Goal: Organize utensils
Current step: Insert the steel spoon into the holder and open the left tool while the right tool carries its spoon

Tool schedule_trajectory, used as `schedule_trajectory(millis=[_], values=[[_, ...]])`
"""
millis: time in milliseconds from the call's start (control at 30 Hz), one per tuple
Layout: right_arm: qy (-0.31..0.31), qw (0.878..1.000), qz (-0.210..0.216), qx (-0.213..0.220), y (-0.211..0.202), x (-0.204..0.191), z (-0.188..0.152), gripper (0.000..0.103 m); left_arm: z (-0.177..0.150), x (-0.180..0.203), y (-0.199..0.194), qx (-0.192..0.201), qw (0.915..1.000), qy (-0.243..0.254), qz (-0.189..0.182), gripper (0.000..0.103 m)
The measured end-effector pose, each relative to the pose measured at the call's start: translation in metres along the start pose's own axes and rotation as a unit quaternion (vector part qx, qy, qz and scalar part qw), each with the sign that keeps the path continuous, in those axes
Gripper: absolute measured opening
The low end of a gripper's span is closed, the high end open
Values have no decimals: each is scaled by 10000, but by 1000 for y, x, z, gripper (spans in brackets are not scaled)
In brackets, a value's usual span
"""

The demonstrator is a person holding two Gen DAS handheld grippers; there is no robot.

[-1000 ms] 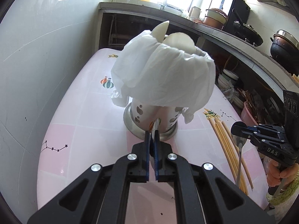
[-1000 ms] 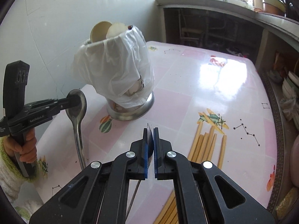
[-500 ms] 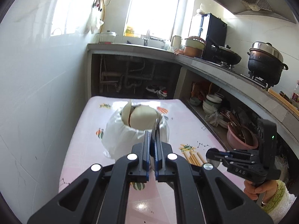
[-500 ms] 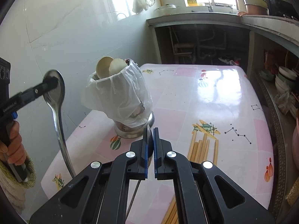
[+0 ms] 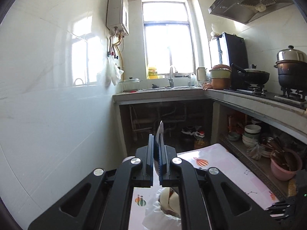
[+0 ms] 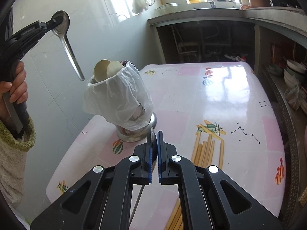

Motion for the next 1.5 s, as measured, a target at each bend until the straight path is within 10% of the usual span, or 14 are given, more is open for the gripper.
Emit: schedule_trajectory(millis=[367, 833, 1167, 1500], values=[[29, 9999, 34, -149, 11, 5, -4, 3, -42, 17, 41, -7, 9923, 1090, 586, 3], [79, 9998, 80, -193, 9, 4, -6, 3, -97, 41, 55, -604, 9807, 1828, 355, 7], [118, 9998, 26, -169, 3, 5, -3, 3, -109, 18, 56, -1364, 9863, 919, -158, 33], [53, 9994, -50, 342, -29, 1, 36, 3, -100, -14, 14, -1201, 9906, -241, -611, 61]])
Point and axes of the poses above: each gripper's, at about its wrist camera, not at the fingertips, and y roughly the way its jaws point, x to its right, z to its top, the point moved 4 cm from there along y, roughly the way its jaws point, and after that the axes turned 1 degree about -z, right-handed, at the moved point
